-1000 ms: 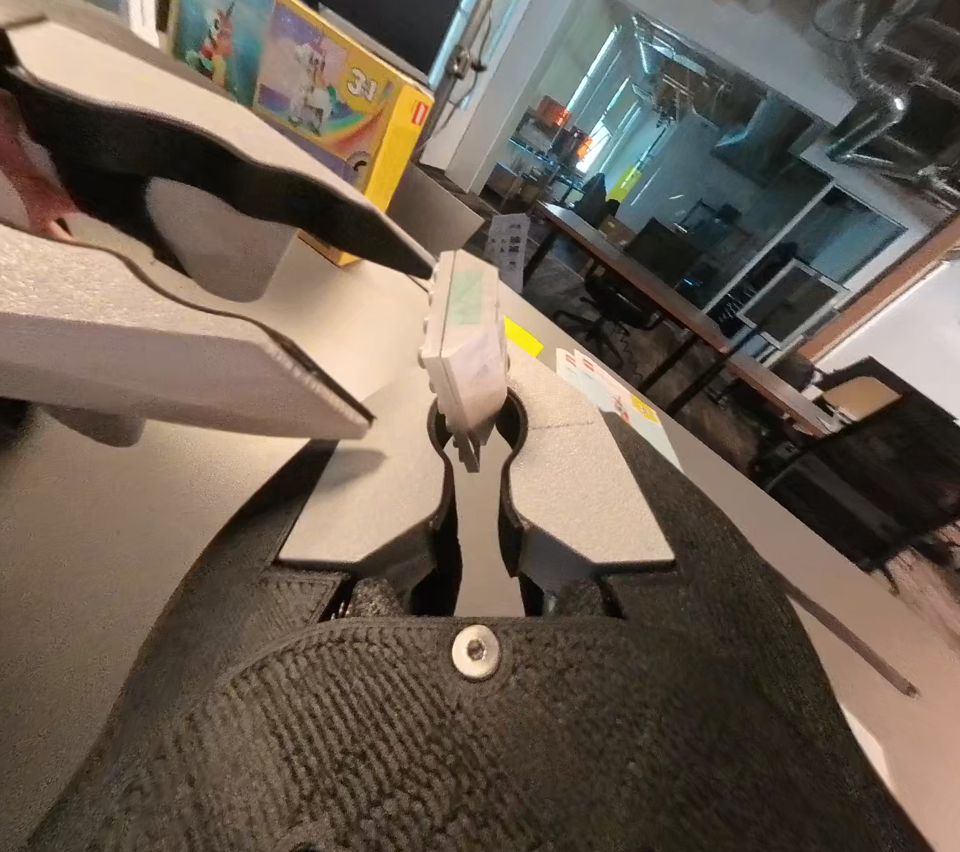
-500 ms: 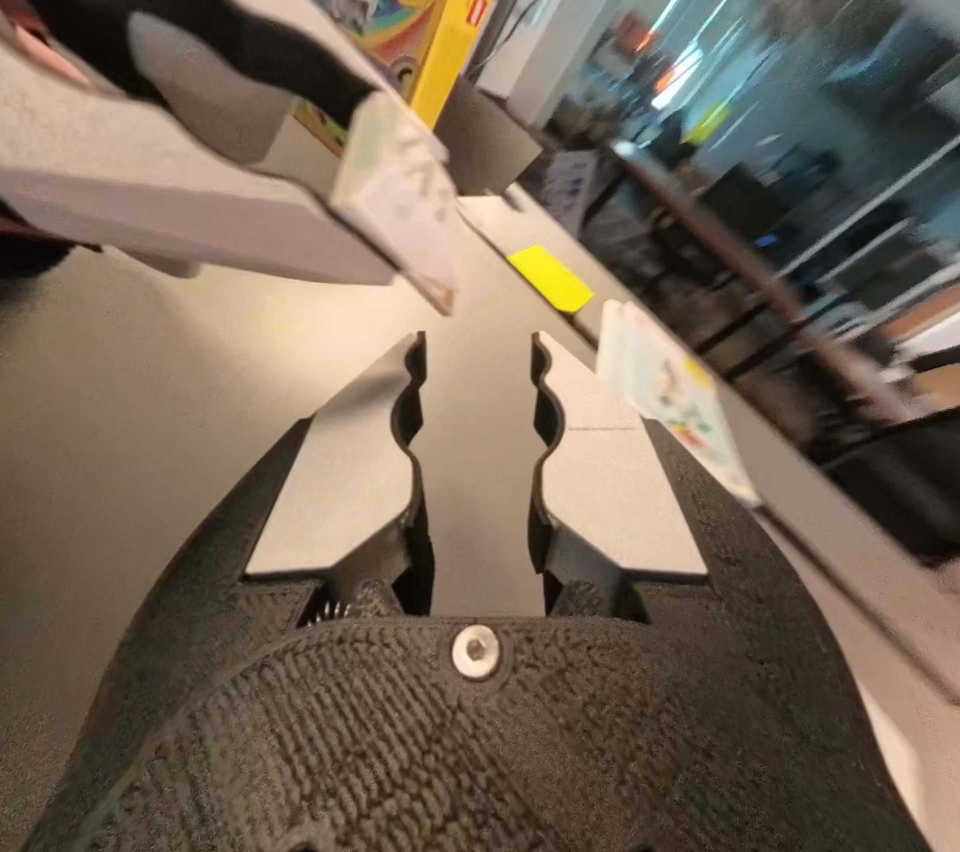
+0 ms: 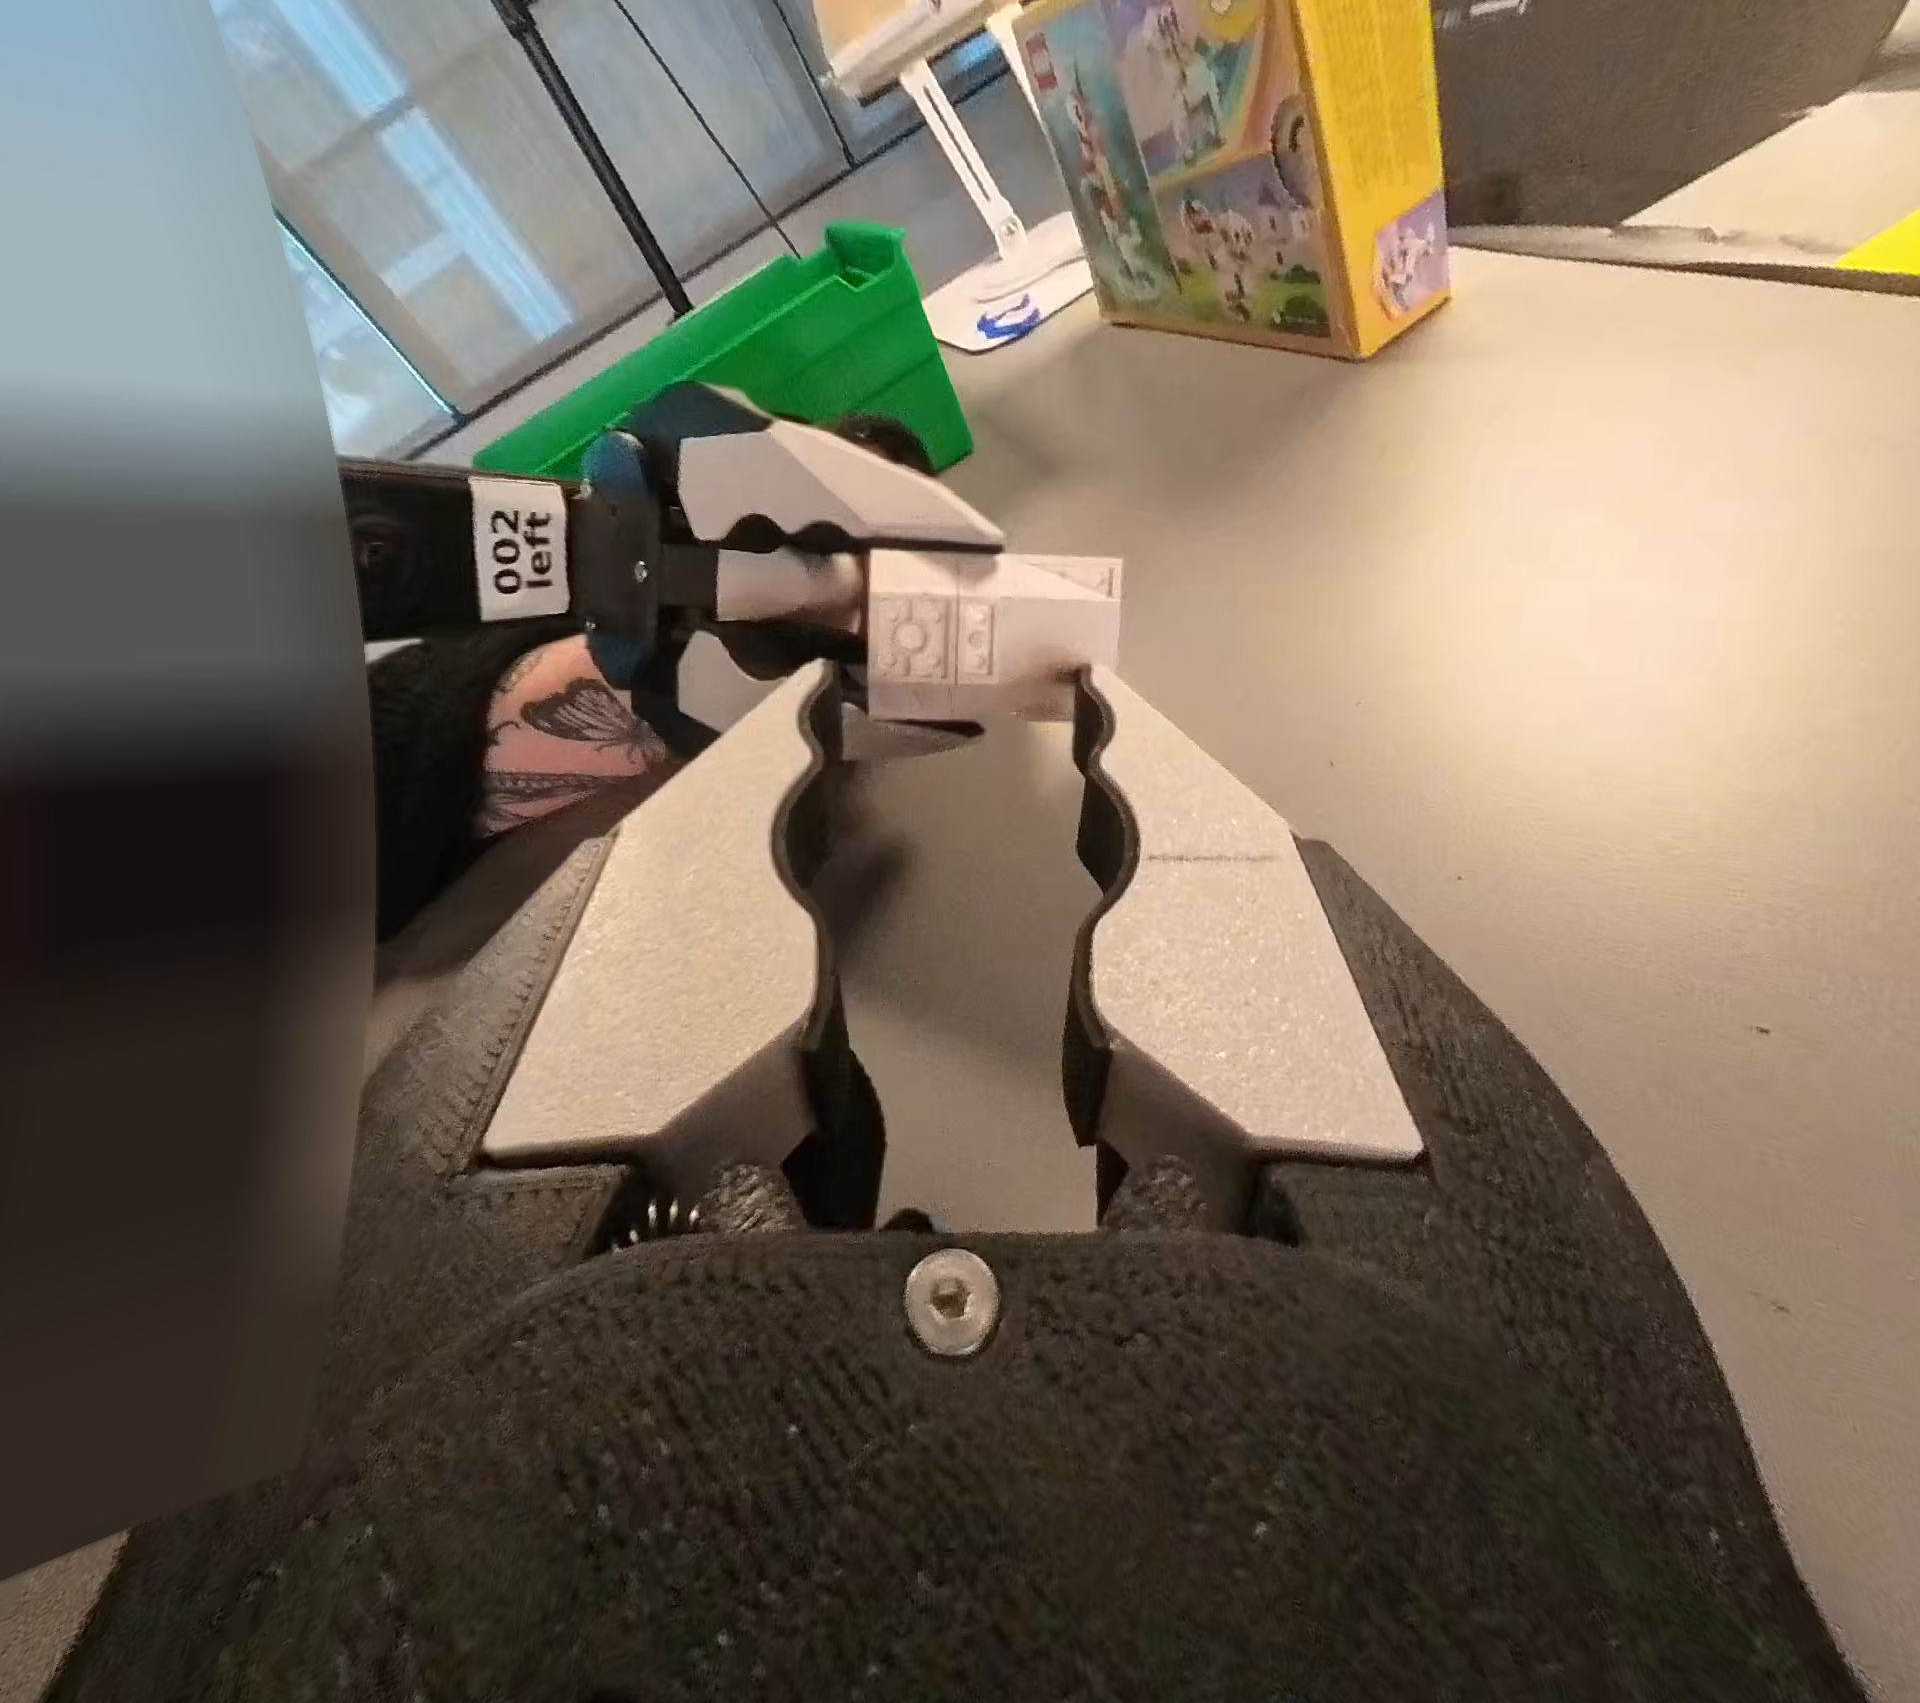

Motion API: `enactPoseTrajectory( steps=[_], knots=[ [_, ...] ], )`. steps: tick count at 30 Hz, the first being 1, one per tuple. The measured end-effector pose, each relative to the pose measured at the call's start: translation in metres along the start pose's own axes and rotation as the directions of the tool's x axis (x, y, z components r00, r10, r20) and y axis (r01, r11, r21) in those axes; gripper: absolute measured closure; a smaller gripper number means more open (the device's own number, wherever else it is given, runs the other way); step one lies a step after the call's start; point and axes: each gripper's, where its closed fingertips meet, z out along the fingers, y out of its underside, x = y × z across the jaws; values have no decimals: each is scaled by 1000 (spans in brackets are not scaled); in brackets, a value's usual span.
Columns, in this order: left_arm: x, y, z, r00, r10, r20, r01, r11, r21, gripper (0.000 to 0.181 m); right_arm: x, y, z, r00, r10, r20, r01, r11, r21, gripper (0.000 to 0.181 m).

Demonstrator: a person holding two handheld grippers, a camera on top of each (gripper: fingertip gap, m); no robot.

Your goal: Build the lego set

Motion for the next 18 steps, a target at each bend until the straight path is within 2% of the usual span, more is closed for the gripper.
enactPoseTrajectory(
  steps=[4, 6, 11, 13, 15, 16, 18],
  knots=[
    [3, 1, 0, 999, 45, -7, -46, 999, -14, 148, 2, 2, 2, 1000, 20, -14, -20, 1000, -9, 147],
    [2, 4, -1, 1000, 22, -15, -23, 1000, -21, 149, -1, 1, 0, 1000, 0, 2, 0, 1000, 0, 164],
    [5, 3, -5, 997, -39, -67, 39, 999, 3, 149, -5, 2, 1, 999, 18, 42, -18, 1000, -5, 165],
    [6, -2, -6, 981, -155, -116, 159, 987, 28, 149, -10, -1, -1, 998, -3, 70, 2, 1000, 16, 162],
    [6, -14, -11, 916, -336, -218, 358, 931, 68, 149, -19, -7, -5, 992, -83, 90, 77, 995, 66, 145],
    [6, -21, -15, 855, -428, -292, 466, 882, 70, 149, -24, -8, -7, 986, -135, 98, 127, 988, 85, 143],
    [10, -31, -24, 682, -570, -458, 650, 759, 24, 149, -34, -7, -7, 971, -209, 119, 200, 976, 87, 143]
  ],
)
